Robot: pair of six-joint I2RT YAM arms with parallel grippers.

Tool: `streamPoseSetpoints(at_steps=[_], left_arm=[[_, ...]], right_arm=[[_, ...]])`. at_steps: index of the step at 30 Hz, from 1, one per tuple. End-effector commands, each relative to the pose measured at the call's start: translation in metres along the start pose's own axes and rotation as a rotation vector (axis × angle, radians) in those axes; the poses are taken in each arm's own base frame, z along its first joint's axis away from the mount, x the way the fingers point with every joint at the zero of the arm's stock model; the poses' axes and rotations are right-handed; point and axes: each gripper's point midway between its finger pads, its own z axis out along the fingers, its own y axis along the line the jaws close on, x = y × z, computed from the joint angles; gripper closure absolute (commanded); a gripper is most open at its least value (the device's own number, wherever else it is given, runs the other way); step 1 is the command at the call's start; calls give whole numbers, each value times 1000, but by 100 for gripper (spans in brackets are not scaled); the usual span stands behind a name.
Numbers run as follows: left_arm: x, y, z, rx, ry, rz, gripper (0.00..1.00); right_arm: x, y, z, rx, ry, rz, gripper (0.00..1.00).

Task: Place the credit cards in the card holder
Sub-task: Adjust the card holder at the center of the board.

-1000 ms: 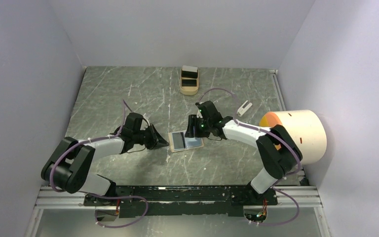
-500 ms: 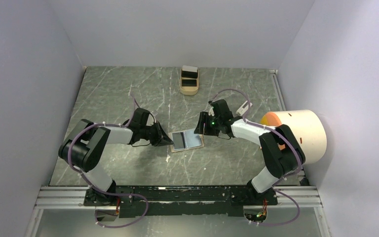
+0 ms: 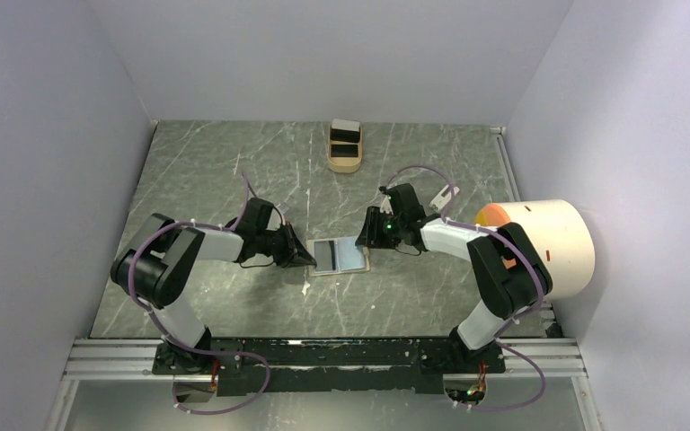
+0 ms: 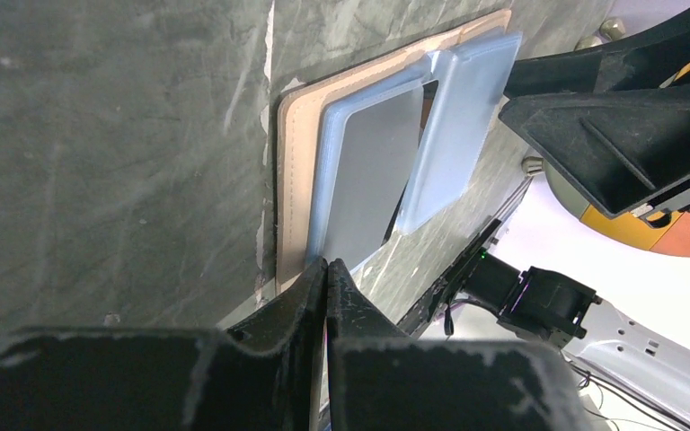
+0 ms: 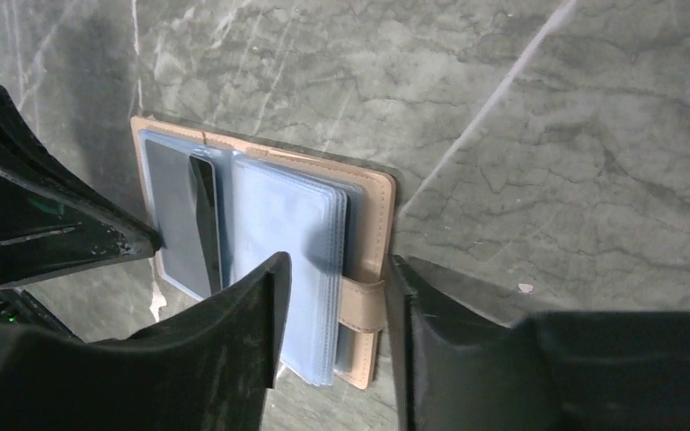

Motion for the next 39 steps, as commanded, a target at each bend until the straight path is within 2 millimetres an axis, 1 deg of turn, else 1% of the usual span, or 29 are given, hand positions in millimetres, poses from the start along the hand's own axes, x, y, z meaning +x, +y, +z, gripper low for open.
streamPoseSetpoints(at_steps=[1,2,6,10,12,16,20,22,23,26,29,33,36,39], left_arm=[[-1,0,3,2,6,33,91],[-1,0,2,-4,7,34,91],[-4,-3,-2,-18,-1,44,91],[-10,-9,-10,-40,-21,60,91],[-11,-13,-15,-37,-26,60,91],[-11,-14,-25,-48,-36,54,91],[-14,-3,-38,-95,-75,39,90],[-17,4,-45,-144,-97,34,89],[-17,6,-49,-152,-103,29,89],[-19,10,-59,-144,-116,10,89],[-16,11,-64,-101,-95,-4,85],[-11,10,-64,-57,-51,-20,85],[-9,14,-62,-60,-36,-24,83],[-9,21,-60,-75,-37,-28,79]], right_arm=[[-8,-9,-10,52,-27,-84,59],[-8,-9,-12,48,-23,-126,60],[0,-19,-13,68,52,-264,61],[13,-14,-11,37,105,-335,61],[19,-9,-8,42,116,-388,61],[32,13,-1,33,120,-522,61],[40,49,3,-39,119,-612,63],[44,62,3,-63,127,-638,63],[44,65,3,-65,128,-646,63],[39,63,0,-36,117,-673,61],[35,59,-3,-7,106,-718,56],[44,51,0,29,156,-730,56],[52,52,3,11,179,-737,56],[62,53,4,-15,195,-756,56]])
